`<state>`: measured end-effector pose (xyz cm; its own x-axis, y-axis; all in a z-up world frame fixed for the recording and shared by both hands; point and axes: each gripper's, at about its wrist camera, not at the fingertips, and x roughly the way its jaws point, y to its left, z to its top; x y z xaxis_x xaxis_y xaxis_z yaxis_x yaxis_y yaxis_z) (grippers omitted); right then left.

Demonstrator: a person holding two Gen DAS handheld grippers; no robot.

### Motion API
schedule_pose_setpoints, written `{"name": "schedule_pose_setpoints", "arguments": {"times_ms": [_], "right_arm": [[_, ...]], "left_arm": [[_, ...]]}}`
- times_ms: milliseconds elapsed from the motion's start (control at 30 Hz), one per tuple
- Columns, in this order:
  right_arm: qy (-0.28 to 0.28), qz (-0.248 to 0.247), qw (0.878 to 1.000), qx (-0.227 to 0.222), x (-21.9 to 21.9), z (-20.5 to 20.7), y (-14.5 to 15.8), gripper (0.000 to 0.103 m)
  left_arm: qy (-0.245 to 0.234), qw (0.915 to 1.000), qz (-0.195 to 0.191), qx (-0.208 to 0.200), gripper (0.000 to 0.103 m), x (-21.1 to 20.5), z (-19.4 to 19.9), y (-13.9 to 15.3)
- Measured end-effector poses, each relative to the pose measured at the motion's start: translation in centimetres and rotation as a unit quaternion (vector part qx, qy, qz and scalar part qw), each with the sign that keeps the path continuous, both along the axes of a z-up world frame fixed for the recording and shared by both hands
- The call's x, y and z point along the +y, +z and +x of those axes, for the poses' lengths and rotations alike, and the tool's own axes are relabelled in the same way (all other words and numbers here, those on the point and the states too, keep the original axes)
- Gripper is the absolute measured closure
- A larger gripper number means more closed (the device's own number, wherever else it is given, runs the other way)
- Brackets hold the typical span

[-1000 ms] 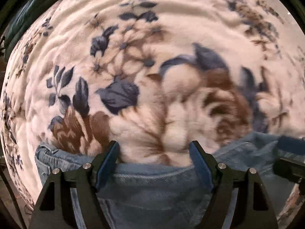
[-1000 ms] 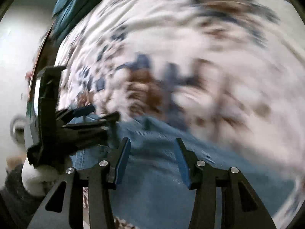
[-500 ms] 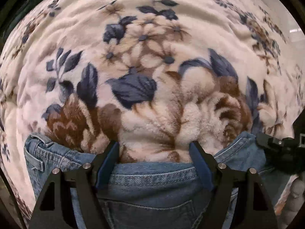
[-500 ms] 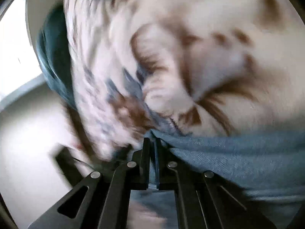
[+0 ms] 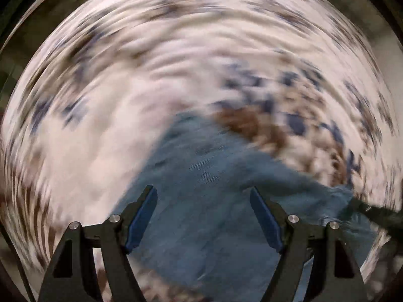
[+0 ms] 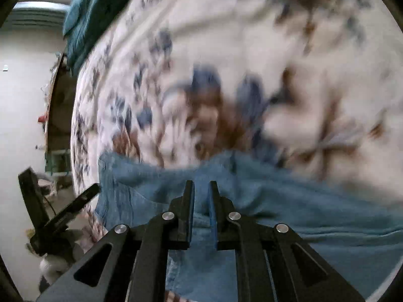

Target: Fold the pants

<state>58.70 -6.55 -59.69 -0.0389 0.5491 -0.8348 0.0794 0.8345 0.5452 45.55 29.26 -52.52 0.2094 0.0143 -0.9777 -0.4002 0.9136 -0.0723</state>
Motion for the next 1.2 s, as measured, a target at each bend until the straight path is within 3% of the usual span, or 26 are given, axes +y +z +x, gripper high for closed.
{"name": "schedule_pose_setpoints", "arguments": {"times_ms": [33, 100, 133, 167, 233, 267, 333, 367, 433, 500, 533, 633, 700, 733, 767, 900, 1000, 1067, 1133, 1200], "right_arm": [[0.003, -0.034, 0.999, 0.005, 0.5, -0.2, -1.0, 0.090], [-0.005, -0.050, 0.999, 0.007, 1.1, -0.1, -1.9, 0.089], [-0.010, -0.052, 0.999, 0.007, 1.3, -0.1, -1.7, 0.081], [-0.017, -0.034, 0.999, 0.004, 1.4, -0.2, -1.0, 0.072], [-0.040, 0.027, 0.999, -0.006, 2.1, -1.1, 0.3, 0.029], [-0.054, 0.049, 0.997, -0.011, 2.3, -1.9, 1.0, 0.022], [-0.065, 0.060, 0.996, -0.015, 2.0, -3.5, 2.0, 0.020], [-0.066, 0.056, 0.996, -0.012, 1.8, -4.4, 2.1, 0.020], [-0.071, 0.041, 0.997, -0.001, 1.3, -6.2, 1.9, 0.020], [-0.071, 0.024, 0.997, 0.012, 1.4, -7.7, 1.0, 0.020], [-0.063, -0.009, 0.998, 0.017, 1.4, -8.4, 0.4, 0.020], [-0.027, -0.136, 0.990, 0.040, 1.2, -9.8, -1.3, 0.020], [-0.020, -0.147, 0.988, 0.039, 1.2, -10.4, -1.8, 0.020], [-0.010, -0.158, 0.987, 0.035, 1.6, -10.6, -1.9, 0.020], [-0.004, -0.166, 0.986, 0.032, 1.9, -10.7, -2.0, 0.020], [0.021, -0.204, 0.979, 0.021, 3.4, -11.1, -2.0, 0.020], [0.032, -0.228, 0.973, 0.022, 4.5, -11.4, -2.2, 0.020], [0.029, -0.237, 0.971, 0.026, 5.0, -11.5, -2.3, 0.020], [0.027, -0.243, 0.969, 0.029, 5.6, -11.4, -2.4, 0.020], [0.019, -0.242, 0.970, 0.032, 5.8, -11.6, -2.4, 0.020]], "left_arm": [[0.037, 0.9992, -0.012, 0.002, 0.028, 1.6, -1.4, -0.4], [0.116, 0.9919, -0.052, 0.003, 0.028, 4.8, -4.5, -1.2], [0.151, 0.9854, -0.079, 0.002, 0.028, 6.0, -5.7, -2.0], [0.189, 0.9730, -0.132, -0.006, 0.028, 7.4, -7.4, -3.1], [0.243, 0.9502, -0.195, -0.018, 0.028, 8.6, -9.4, -4.9], [0.272, 0.9332, -0.234, -0.028, 0.028, 9.1, -10.6, -6.1], [0.304, 0.9155, -0.260, -0.042, 0.028, 9.7, -11.7, -7.3], [0.308, 0.9114, -0.269, -0.050, 0.028, 9.8, -11.7, -7.8], [0.302, 0.9128, -0.270, -0.051, 0.027, 9.6, -10.9, -8.6], [0.288, 0.9198, -0.263, -0.047, 0.024, 9.3, -9.6, -9.2], [0.281, 0.9234, -0.257, -0.047, 0.024, 9.1, -9.0, -9.2], [0.244, 0.9424, -0.222, -0.057, 0.024, 7.5, -7.1, -7.2], [0.218, 0.9542, -0.193, -0.069, 0.026, 6.4, -6.6, -6.1], [0.206, 0.9597, -0.177, -0.071, 0.034, 5.8, -6.3, -5.8], [0.201, 0.9629, -0.165, -0.073, 0.036, 5.5, -6.4, -5.4], [0.183, 0.9678, -0.151, -0.083, 0.036, 5.3, -6.6, -5.0], [0.189, 0.9659, -0.169, -0.052, 0.034, 5.9, -5.2, -8.4], [0.207, 0.9597, -0.182, -0.055, 0.036, 6.4, -4.9, -8.9], [0.189, 0.9683, -0.153, -0.059, 0.062, 5.8, -4.9, -7.1], [0.176, 0.9721, -0.127, -0.088, 0.069, 4.8, -5.7, -4.3]]}}
